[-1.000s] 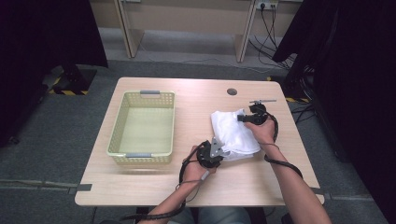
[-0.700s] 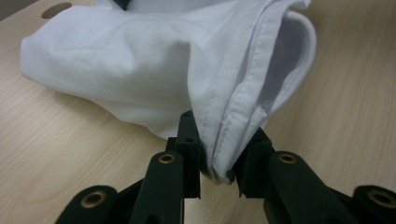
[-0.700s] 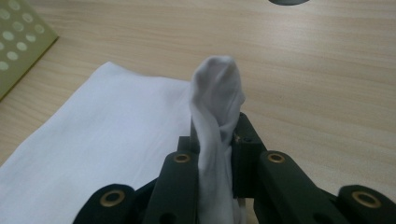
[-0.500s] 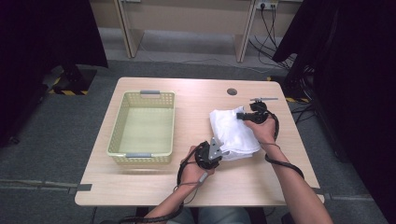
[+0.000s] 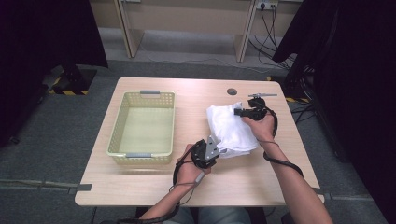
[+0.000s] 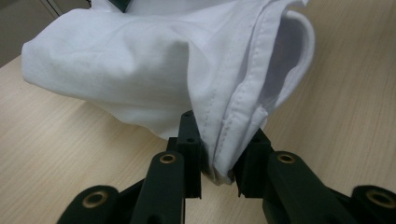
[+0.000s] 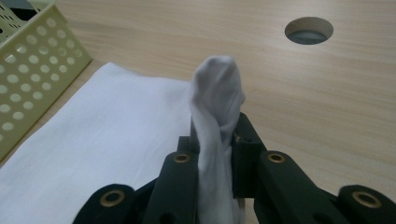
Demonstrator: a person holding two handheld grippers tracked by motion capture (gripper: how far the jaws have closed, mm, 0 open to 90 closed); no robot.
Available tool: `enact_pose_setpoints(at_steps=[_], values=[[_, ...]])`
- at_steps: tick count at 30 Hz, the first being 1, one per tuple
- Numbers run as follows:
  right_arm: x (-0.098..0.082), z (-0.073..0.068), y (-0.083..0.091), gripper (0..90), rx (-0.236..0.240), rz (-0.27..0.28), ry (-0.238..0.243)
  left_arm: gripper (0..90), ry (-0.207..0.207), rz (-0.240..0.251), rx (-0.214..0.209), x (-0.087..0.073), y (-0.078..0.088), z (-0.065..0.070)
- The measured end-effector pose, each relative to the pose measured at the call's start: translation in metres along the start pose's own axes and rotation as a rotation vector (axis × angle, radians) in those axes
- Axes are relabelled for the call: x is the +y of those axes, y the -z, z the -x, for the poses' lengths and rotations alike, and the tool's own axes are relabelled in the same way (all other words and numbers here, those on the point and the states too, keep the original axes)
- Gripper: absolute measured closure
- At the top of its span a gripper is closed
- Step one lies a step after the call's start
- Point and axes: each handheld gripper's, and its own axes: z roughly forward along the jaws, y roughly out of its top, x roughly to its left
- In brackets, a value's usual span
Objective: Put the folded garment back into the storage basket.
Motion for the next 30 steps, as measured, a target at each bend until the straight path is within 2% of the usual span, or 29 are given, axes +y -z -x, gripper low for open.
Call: enact_pose_setpoints(at_steps=[15,30], values=[[0.016,-0.019,0.002,82.0,0.020,0.017,0.019,74.6,-0.004,0.009,0.028,0.000,0.018,-0.010],[0.021,-0.028,-0.003,81.9,0.034,0.022,0.025,74.5,0.002,0.012,0.050,-0.004,0.029,-0.018]])
